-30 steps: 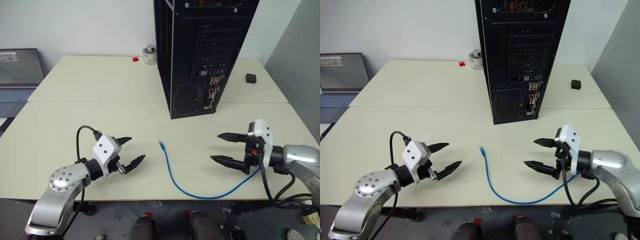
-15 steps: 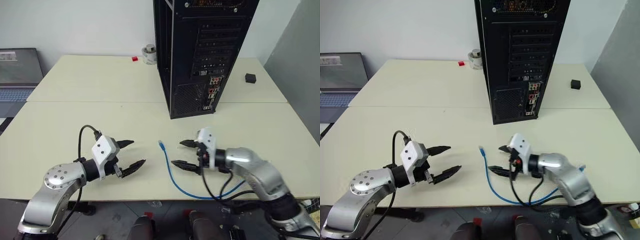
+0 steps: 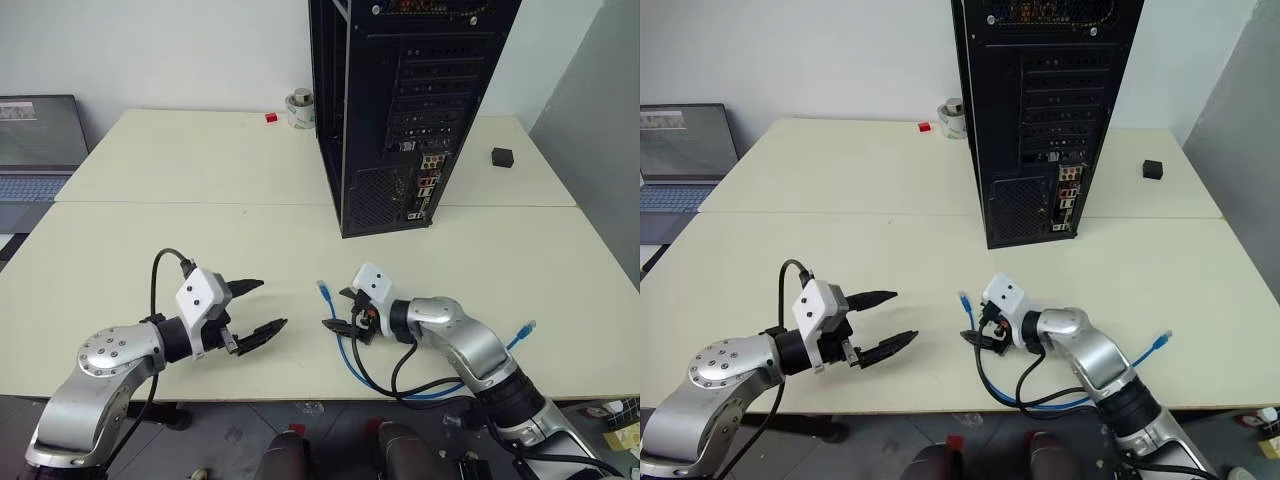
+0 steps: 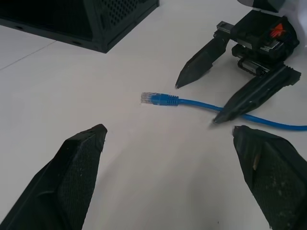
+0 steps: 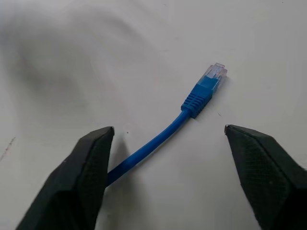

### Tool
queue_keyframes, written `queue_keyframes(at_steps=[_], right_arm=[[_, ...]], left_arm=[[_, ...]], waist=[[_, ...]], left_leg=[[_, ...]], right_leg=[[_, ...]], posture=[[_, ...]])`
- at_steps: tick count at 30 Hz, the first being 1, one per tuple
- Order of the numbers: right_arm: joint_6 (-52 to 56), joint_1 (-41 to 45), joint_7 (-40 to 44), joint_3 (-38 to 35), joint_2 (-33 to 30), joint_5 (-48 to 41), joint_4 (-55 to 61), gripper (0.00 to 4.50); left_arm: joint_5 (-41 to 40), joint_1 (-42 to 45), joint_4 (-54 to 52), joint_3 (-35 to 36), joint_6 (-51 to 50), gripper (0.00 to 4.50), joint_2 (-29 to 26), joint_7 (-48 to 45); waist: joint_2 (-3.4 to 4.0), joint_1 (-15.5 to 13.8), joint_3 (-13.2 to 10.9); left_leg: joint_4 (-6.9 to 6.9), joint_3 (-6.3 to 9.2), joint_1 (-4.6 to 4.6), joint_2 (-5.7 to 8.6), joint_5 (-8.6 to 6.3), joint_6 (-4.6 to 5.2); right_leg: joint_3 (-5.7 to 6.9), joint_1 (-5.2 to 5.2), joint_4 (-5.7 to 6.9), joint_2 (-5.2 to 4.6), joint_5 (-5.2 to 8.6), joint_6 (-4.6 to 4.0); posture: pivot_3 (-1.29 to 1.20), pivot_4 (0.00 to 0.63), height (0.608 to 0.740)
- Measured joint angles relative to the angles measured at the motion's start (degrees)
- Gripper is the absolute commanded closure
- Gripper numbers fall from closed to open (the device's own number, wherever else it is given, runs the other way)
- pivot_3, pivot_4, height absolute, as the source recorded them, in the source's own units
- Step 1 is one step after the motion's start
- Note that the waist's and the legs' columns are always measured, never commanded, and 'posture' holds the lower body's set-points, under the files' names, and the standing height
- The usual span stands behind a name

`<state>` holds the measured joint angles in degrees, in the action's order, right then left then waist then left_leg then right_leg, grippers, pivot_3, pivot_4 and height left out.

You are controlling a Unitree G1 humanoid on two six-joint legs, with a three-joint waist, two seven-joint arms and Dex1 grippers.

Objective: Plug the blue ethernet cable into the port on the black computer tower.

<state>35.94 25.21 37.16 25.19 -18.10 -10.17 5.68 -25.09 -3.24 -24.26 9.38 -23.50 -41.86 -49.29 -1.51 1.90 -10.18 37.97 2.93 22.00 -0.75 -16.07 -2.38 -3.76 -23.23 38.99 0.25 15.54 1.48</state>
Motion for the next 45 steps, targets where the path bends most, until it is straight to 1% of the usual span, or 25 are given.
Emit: queue_keyframes(at_steps=[2, 3, 5, 6, 7, 8, 11, 12, 20, 23, 24, 26, 28, 30, 31, 33, 34, 35, 38, 45], right_arm=[[0.0, 0.2, 0.0, 0.5, 0.0, 1.0, 0.1, 1.91], [0.0, 0.2, -0.1, 0.6, 0.0, 1.3, 0.1, 2.09], [0.0, 0.3, 0.1, 0.8, -0.1, 2.3, 0.5, 2.65], [0.0, 0.3, 0.1, 0.8, -0.1, 2.4, 0.6, 2.83], [0.0, 0.3, 0.1, 0.9, -0.2, 2.7, 0.9, 3.21], [0.0, 0.3, 0.2, 0.9, -0.3, 3.0, 1.0, 3.37], [0.0, 0.3, 0.2, 0.9, -0.8, 4.3, 1.9, 4.35], [0.0, 0.4, 0.2, 0.8, -1.1, 4.4, 2.2, 4.45], [2.2, 1.7, 1.4, -0.1, -3.3, 4.4, 5.5, 4.45], [3.6, 2.1, 1.4, -2.2, -2.9, 3.2, 7.4, 4.45], [4.5, 2.1, 1.3, -3.5, -1.9, 2.1, 8.2, 4.1], [5.7, 2.1, 1.1, -5.1, -0.7, 0.7, 9.6, 3.76], [6.6, 2.1, 0.8, -5.3, 0.4, -0.1, 9.6, 3.16], [7.3, 2.1, -0.2, -5.4, 1.7, -0.1, 8.8, 2.66], [7.4, 2.1, -0.6, -5.4, 2.2, -0.1, 8.3, 2.49], [7.9, 2.1, -1.3, -5.3, 3.1, -0.1, 6.9, 2.02], [8.2, 2.1, -1.6, -5.3, 3.4, -0.1, 6.4, 1.88], [8.3, 2.2, -2.1, -5.3, 3.8, 0.0, 5.8, 1.59], [8.3, 2.6, -3.7, -4.7, 5.2, 0.8, 3.5, 1.0], [8.4, 2.8, -4.6, -3.2, 6.8, 2.1, 0.3, 1.0]], left_arm=[[0.0, 0.2, 0.0, -0.1, 0.0, 0.0, 0.1, 0.1], [0.0, 0.2, 0.0, -0.1, 0.0, 0.0, 0.2, 0.1], [0.0, 0.3, 0.0, -0.3, 0.0, 0.0, 0.6, 0.2], [0.1, 0.4, 0.1, -0.6, 0.1, 0.0, 0.6, 0.2], [0.2, 0.7, 0.1, -1.0, 0.1, 0.0, 0.7, 0.4], [0.3, 0.9, 0.2, -1.3, 0.2, 0.0, 0.9, 0.4], [0.8, 1.4, 0.3, -1.9, 0.4, 0.0, 1.6, 1.1], [1.0, 1.4, 0.3, -2.4, 0.5, 0.0, 1.7, 1.2], [3.0, 4.0, 2.6, -3.9, 1.9, 0.0, 4.0, 3.2], [3.4, 3.9, 3.0, -4.7, 2.4, 0.0, 4.5, 3.5], [3.4, 3.9, 3.3, -4.7, 2.6, 0.0, 4.5, 3.6], [3.4, 3.9, 4.0, -4.7, 2.8, 0.0, 4.5, 3.5], [3.5, 3.9, 4.7, -4.6, 3.0, 0.0, 4.5, 3.5], [3.5, 4.0, 5.1, -4.5, 3.3, 0.0, 4.5, 3.5], [3.5, 4.0, 5.3, -4.5, 3.6, 0.0, 4.5, 3.5], [3.5, 4.0, 5.7, -4.5, 3.9, 0.0, 4.5, 3.5], [3.5, 4.0, 5.8, -4.5, 3.9, 0.0, 4.5, 3.5], [3.5, 4.0, 5.8, -4.5, 4.0, 0.0, 4.5, 3.5], [3.5, 4.0, 5.8, -4.5, 4.2, 0.0, 4.5, 3.5], [3.5, 3.6, 5.8, -4.5, 4.4, 0.0, 4.4, 3.4]], waist=[[0.0, 0.0, 0.0], [0.0, 0.0, 0.0], [0.0, 0.0, 0.0], [0.0, 0.0, 0.0], [0.0, 0.0, 0.0], [0.0, 0.0, 0.0], [0.0, 0.0, 0.0], [0.0, 0.0, 0.0], [0.0, 0.0, 0.0], [0.0, 0.0, 0.0], [0.0, 0.0, 0.0], [0.0, 0.1, 0.0], [0.0, 0.1, 0.0], [0.0, 0.1, 0.0], [0.0, 0.0, 0.0], [0.0, 0.0, 0.0], [0.0, 0.0, 0.0], [0.0, 0.1, 0.0], [0.0, 0.1, 0.0], [0.0, 0.1, 0.0]], left_leg=[[0.0, 0.0, 0.0, 0.01, 0.0, 0.0], [0.0, 0.0, 0.0, 0.01, 0.0, 0.0], [0.0, 0.0, 0.0, 0.01, 0.0, 0.0], [0.0, 0.01, 0.0, 0.01, 0.0, 0.0], [0.0, 0.01, 0.0, 0.01, 0.0, 0.0], [0.0, 0.01, 0.0, 0.02, 0.0, 0.0], [0.0, 0.0, 0.0, 0.03, 0.0, 0.0], [0.0, 0.01, 0.0, 0.02, 0.0, 0.0], [0.0, 0.02, 0.01, 0.04, 0.0, 0.0], [-0.01, 0.05, 0.01, 0.01, 0.0, 0.0], [-0.01, 0.06, 0.01, 0.01, 0.0, 0.0], [-0.02, 0.05, 0.01, 0.01, 0.0, 0.0], [-0.01, 0.06, 0.01, 0.02, 0.0, 0.0], [-0.01, 0.05, 0.01, 0.03, 0.0, 0.0], [-0.01, 0.05, 0.01, 0.02, 0.0, 0.0], [-0.01, 0.05, 0.01, 0.03, 0.0, 0.0], [-0.01, 0.05, 0.01, 0.03, 0.0, 0.0], [-0.01, 0.05, 0.01, 0.03, 0.0, 0.0], [-0.01, 0.05, 0.01, 0.02, 0.0, 0.0], [-0.02, 0.05, 0.01, 0.03, 0.0, 0.0]], right_leg=[[0.0, 0.0, 0.0, 0.0, 0.0, 0.0], [0.0, 0.0, 0.0, 0.0, 0.0, 0.0], [0.0, 0.0, 0.0, 0.0, 0.0, 0.0], [0.0, 0.0, 0.0, 0.0, 0.0, 0.0], [0.01, 0.0, 0.0, 0.0, 0.0, 0.0], [0.01, 0.0, 0.0, 0.0, 0.0, 0.0], [0.0, 0.0, 0.0, 0.0, 0.0, 0.0], [0.0, 0.0, 0.0, 0.0, 0.0, 0.0], [0.02, 0.0, 0.0, 0.0, 0.0, 0.0], [0.04, 0.0, 0.0, -0.06, 0.0, 0.0], [0.04, 0.0, 0.0, -0.06, 0.0, 0.0], [0.04, 0.0, 0.0, -0.06, 0.0, 0.0], [0.05, 0.0, 0.0, -0.06, 0.0, 0.0], [0.05, 0.0, 0.0, -0.06, 0.0, 0.0], [0.05, 0.0, 0.0, -0.06, 0.0, 0.0], [0.05, 0.0, 0.0, -0.07, 0.0, 0.0], [0.05, 0.0, 0.0, -0.08, 0.0, 0.0], [0.05, 0.0, 0.0, -0.08, 0.0, 0.0], [0.05, 0.0, 0.0, -0.07, 0.0, 0.0], [0.05, 0.0, 0.0, -0.08, 0.0, 0.0]], posture=[[0.0, 0.15, 0.74], [0.0, 0.15, 0.74], [0.0, 0.15, 0.74], [0.0, 0.15, 0.74], [0.0, 0.15, 0.74], [0.0, 0.15, 0.74], [0.0, 0.15, 0.74], [0.0, 0.15, 0.74], [0.0, 0.15, 0.74], [0.0, 0.15, 0.74], [0.0, 0.15, 0.74], [0.0, 0.15, 0.74], [0.0, 0.15, 0.74], [0.0, 0.15, 0.74], [0.0, 0.15, 0.74], [0.0, 0.15, 0.74], [0.0, 0.15, 0.74], [0.0, 0.15, 0.74], [0.0, 0.15, 0.74], [0.0, 0.15, 0.74]])
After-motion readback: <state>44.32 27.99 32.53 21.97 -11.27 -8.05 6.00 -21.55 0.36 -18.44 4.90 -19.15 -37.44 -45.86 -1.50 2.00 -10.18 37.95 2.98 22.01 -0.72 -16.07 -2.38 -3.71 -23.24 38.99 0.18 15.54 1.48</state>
